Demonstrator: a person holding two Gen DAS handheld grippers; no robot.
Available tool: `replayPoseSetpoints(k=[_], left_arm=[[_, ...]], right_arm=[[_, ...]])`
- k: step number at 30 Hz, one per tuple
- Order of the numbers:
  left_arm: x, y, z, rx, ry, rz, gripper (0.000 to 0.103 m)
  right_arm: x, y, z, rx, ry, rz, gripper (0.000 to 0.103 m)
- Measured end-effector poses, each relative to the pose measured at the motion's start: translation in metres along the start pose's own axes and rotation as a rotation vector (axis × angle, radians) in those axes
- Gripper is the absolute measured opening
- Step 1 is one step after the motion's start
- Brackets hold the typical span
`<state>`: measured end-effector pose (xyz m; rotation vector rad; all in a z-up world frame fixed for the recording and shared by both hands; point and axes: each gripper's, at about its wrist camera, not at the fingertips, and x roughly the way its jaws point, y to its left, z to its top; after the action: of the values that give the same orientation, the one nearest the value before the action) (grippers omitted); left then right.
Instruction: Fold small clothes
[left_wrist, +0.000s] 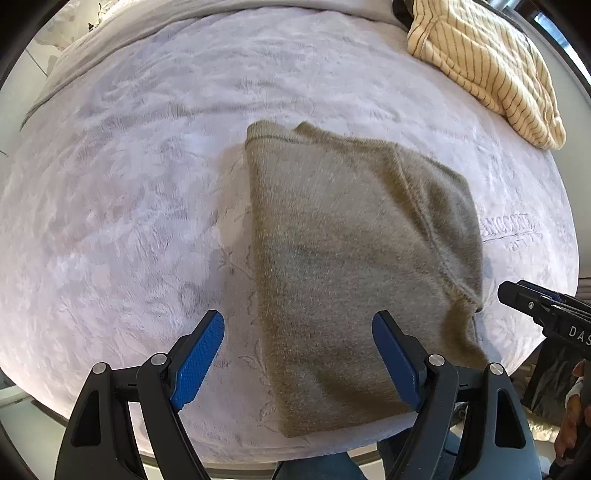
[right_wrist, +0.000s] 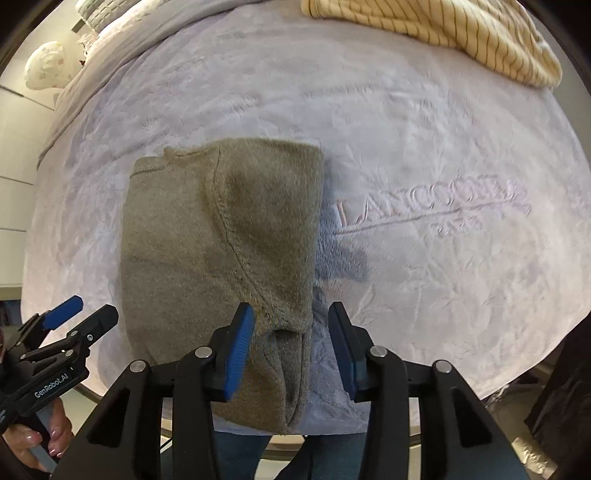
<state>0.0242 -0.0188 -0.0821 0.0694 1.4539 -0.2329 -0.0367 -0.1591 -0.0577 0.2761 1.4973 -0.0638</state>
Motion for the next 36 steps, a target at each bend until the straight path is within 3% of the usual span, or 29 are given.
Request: replayPoseSetpoints(k=[2, 4, 5, 6, 10, 14, 36], left_arm=[[-0.005, -0.001, 0.002, 0.003, -0.012, 0.002, 0.083], [-0.009, -0.002, 0.004, 0.004, -0.023, 0.006, 0.083], [-0.011, -0.002, 0.003, 0.003, -0.028, 0.008, 0.088], [-0.012, -0.003, 0.004, -0.001, -0.030, 0.014, 0.103], [-0.015, -0.006, 0.004, -0.005, -0.046, 0.021, 0.103], [-0.015, -0.007, 0.004, -0.002, -0.045, 0.024, 0.103], [-0.017, -0.005, 0.005, -0.014, -0.047, 0.032, 0.103]], right_arm=[[-0.004, 0.003, 0.002, -0.007, -0.009, -0.005, 0.050], [-0.008, 0.006, 0.003, -0.017, -0.019, -0.025, 0.063], [-0.010, 0.008, 0.004, -0.021, -0.025, -0.036, 0.071], [-0.011, 0.010, 0.004, -0.024, -0.032, -0.046, 0.076], [-0.011, 0.012, 0.008, -0.016, -0.044, -0.068, 0.082], [-0.010, 0.013, 0.008, -0.016, -0.050, -0.090, 0.103], [-0.009, 0.014, 0.010, -0.001, -0.056, -0.096, 0.103]])
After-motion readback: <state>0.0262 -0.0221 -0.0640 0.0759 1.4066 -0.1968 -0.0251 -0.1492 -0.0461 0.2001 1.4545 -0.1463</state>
